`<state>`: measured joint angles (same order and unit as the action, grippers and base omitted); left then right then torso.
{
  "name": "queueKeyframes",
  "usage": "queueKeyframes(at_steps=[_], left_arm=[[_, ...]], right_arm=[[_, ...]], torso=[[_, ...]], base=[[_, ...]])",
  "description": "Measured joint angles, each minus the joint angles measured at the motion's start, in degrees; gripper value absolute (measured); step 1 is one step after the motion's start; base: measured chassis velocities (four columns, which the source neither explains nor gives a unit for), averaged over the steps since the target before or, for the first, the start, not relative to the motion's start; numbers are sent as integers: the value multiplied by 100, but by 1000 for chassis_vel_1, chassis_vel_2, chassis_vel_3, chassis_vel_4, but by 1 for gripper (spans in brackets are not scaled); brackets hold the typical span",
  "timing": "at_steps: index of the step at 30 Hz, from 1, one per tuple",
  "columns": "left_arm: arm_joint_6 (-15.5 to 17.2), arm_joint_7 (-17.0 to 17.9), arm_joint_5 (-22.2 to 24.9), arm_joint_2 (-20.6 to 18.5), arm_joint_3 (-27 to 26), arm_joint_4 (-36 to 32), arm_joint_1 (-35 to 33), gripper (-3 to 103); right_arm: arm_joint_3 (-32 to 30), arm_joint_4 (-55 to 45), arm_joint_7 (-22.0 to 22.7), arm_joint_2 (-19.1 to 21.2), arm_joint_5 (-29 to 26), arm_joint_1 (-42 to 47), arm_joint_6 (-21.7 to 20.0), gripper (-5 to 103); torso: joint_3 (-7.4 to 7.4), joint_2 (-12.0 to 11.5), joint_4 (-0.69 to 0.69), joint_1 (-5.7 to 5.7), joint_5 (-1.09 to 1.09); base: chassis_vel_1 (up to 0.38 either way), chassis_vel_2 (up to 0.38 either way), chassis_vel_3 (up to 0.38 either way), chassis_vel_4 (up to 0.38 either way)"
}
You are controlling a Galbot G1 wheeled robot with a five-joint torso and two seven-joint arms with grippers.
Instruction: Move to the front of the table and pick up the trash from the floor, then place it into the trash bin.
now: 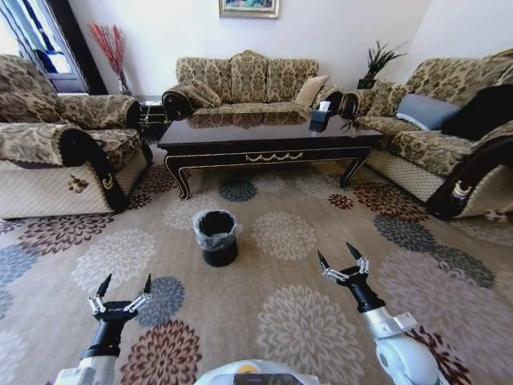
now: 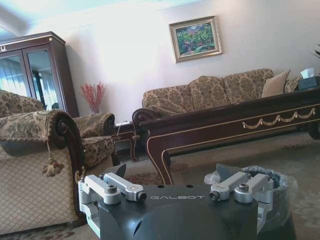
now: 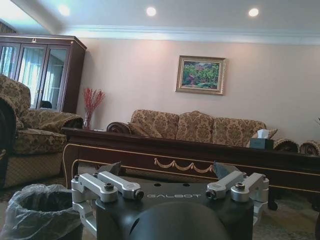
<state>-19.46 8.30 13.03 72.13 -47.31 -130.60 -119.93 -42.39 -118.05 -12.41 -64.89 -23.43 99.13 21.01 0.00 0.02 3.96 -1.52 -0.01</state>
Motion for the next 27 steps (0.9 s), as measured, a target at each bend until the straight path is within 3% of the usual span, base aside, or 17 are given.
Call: queueKeyframes(at_steps=[27], left_arm=[[0, 0, 0, 0, 0, 1, 1, 100]], right_arm=[[0, 0, 0, 0, 0, 0, 1, 100]], torso=[[0, 0, 2, -1, 2]], base=[[180, -178, -186, 179]])
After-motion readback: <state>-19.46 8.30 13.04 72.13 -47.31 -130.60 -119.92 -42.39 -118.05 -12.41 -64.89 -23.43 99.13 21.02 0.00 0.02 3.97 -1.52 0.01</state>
